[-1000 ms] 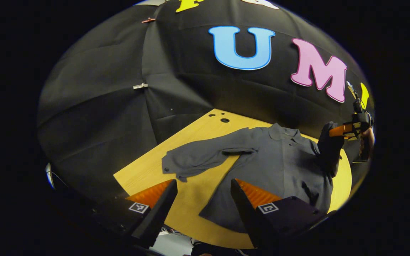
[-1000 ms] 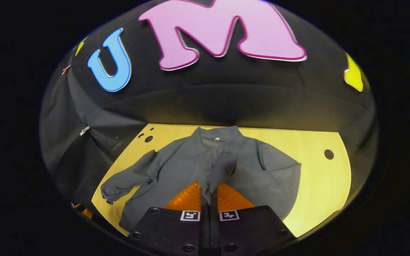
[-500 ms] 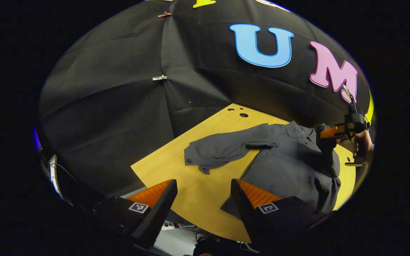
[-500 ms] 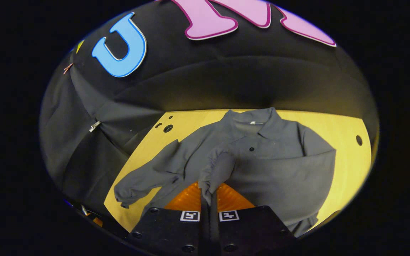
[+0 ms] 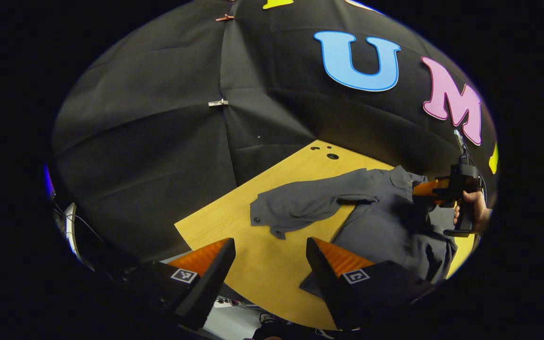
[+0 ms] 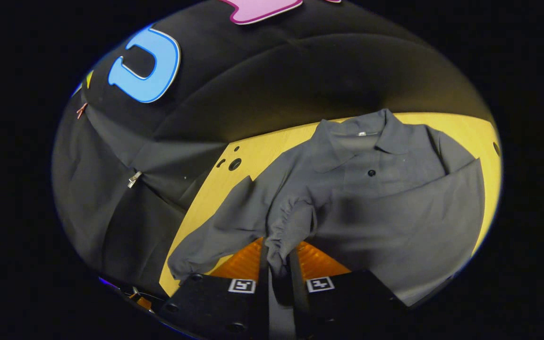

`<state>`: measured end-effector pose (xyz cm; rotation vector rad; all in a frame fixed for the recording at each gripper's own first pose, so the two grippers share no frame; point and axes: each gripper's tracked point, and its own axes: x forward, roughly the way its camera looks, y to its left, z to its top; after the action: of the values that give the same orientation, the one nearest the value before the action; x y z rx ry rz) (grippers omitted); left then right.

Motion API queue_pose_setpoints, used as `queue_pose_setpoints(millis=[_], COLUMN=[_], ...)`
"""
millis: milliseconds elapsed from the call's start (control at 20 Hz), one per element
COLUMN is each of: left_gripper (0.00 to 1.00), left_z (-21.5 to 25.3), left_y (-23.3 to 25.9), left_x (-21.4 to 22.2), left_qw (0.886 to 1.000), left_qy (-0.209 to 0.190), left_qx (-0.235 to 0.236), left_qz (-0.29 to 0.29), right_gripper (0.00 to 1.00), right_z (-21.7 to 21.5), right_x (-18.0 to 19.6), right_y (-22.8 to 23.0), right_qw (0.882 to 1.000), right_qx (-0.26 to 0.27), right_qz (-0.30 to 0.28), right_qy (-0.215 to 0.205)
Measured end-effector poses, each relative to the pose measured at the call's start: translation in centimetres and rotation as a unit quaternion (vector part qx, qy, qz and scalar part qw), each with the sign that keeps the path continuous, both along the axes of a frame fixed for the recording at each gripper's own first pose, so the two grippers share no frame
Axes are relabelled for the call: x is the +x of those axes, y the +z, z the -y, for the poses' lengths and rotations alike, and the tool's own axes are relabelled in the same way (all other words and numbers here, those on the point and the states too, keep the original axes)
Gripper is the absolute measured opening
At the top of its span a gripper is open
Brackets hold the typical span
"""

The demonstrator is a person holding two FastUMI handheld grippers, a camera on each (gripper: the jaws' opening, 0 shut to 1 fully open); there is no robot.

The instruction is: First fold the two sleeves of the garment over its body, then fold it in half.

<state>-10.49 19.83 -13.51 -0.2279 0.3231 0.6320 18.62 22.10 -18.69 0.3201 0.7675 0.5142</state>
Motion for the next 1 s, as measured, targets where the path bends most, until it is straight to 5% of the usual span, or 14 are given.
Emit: queue_pose_setpoints(millis=[250,400,750,1000], left_gripper=[0.95,0.96,0.96,0.96], left_z=[-2.5,-4.9,-8.1,-10.7], left_y=[0.7,0.6,-2.3,-5.1], left_x=[0.8,1.3,5.5,10.2], left_qw=[1.000,0.999,0.999,0.997], left_qy=[0.010,0.023,-0.032,-0.041], left_qx=[-0.009,-0.017,-0.035,-0.059], left_qz=[0.029,0.035,0.015,-0.005], right_gripper=[0.86,0.98,0.99,0.99], right_z=[-0.7,1.3,11.7,19.7], right_x=[-1.3,-2.0,-4.8,-11.0], right_y=[1.3,2.9,7.9,10.0], right_qw=[1.000,1.000,0.986,0.977], right_qx=[0.009,-0.009,-0.106,-0.117], right_qz=[0.011,0.029,0.114,0.113], right_qy=[0.017,0.002,-0.057,-0.136])
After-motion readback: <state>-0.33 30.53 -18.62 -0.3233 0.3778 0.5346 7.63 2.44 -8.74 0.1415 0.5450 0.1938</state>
